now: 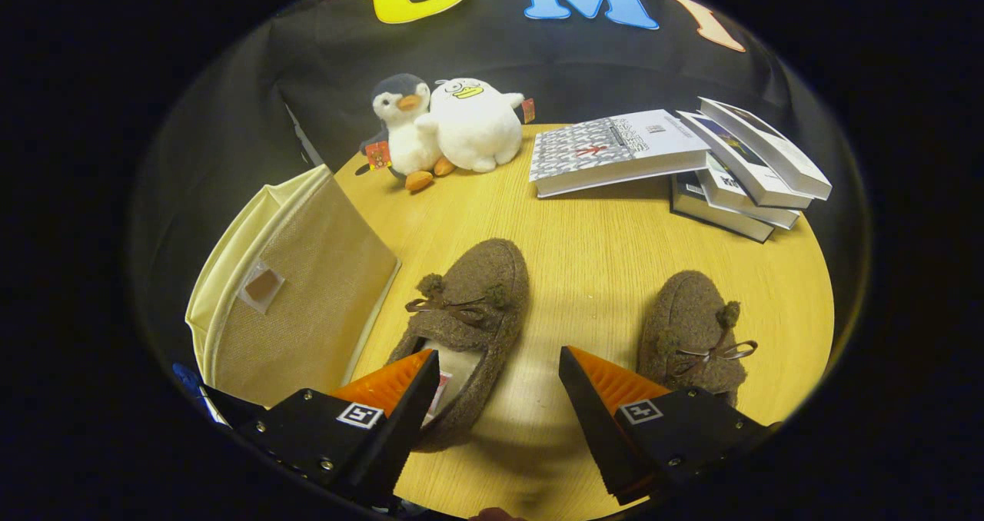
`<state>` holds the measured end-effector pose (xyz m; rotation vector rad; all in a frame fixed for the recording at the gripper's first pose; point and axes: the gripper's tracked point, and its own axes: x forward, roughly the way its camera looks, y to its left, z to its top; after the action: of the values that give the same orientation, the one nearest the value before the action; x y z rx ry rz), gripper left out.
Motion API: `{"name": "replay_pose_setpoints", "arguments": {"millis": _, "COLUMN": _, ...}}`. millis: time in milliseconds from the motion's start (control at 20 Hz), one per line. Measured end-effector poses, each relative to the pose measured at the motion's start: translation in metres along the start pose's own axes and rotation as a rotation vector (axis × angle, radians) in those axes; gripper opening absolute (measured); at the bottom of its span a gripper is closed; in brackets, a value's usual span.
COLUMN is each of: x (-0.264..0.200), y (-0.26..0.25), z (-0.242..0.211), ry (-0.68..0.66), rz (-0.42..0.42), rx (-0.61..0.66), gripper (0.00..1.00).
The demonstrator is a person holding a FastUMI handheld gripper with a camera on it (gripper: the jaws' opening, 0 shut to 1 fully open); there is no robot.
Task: Open the storage box then place both shoes into the box .Put the left shoe in first, then the right shoe, with the right side of both shoes facing outward in a uniform manner.
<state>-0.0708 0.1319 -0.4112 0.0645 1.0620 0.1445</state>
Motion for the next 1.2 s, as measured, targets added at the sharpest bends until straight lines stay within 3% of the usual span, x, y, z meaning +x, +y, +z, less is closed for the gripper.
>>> {"name": "replay_pose_setpoints", "arguments": {"millis": 300, "x": 0.026, "y": -0.005, "z": 0.001, "ry": 0.04, "rz": -0.022, "rx": 0.012, "gripper": 0.93}}
{"name": "replay_pose_setpoints", "arguments": {"millis": 350, "x": 0.03, "y": -0.004, "z": 0.0, "ry": 0.049, "rz": -0.023, "rx": 0.016, "gripper": 0.81}}
{"name": "replay_pose_setpoints", "arguments": {"millis": 450, "x": 0.037, "y": -0.002, "z": -0.003, "ry": 0.063, "rz": -0.024, "rx": 0.023, "gripper": 0.75}}
{"name": "replay_pose_setpoints", "arguments": {"millis": 500, "x": 0.039, "y": 0.002, "z": -0.004, "ry": 0.071, "rz": -0.006, "rx": 0.036, "gripper": 0.65}}
{"name": "replay_pose_setpoints", "arguments": {"millis": 650, "x": 0.042, "y": 0.006, "z": -0.004, "ry": 0.079, "rz": -0.008, "rx": 0.058, "gripper": 0.11}}
{"name": "replay_pose_setpoints", "arguments": {"millis": 700, "x": 0.043, "y": 0.007, "z": -0.003, "ry": 0.078, "rz": -0.003, "rx": 0.044, "gripper": 0.07}}
{"name": "replay_pose_setpoints", "arguments": {"millis": 750, "x": 0.046, "y": 0.007, "z": -0.002, "ry": 0.076, "rz": -0.006, "rx": 0.059, "gripper": 0.07}}
{"name": "replay_pose_setpoints", "arguments": {"millis": 800, "x": 0.043, "y": 0.007, "z": -0.004, "ry": 0.085, "rz": -0.001, "rx": 0.07, "gripper": 0.0}}
{"name": "replay_pose_setpoints", "arguments": {"millis": 1050, "x": 0.023, "y": 0.013, "z": 0.02, "ry": 0.062, "rz": 0.006, "rx": 0.104, "gripper": 0.0}}
{"name": "replay_pose_setpoints", "arguments": {"millis": 1200, "x": -0.008, "y": 0.029, "z": 0.048, "ry": 0.023, "rz": 0.061, "rx": 0.156, "gripper": 0.0}}
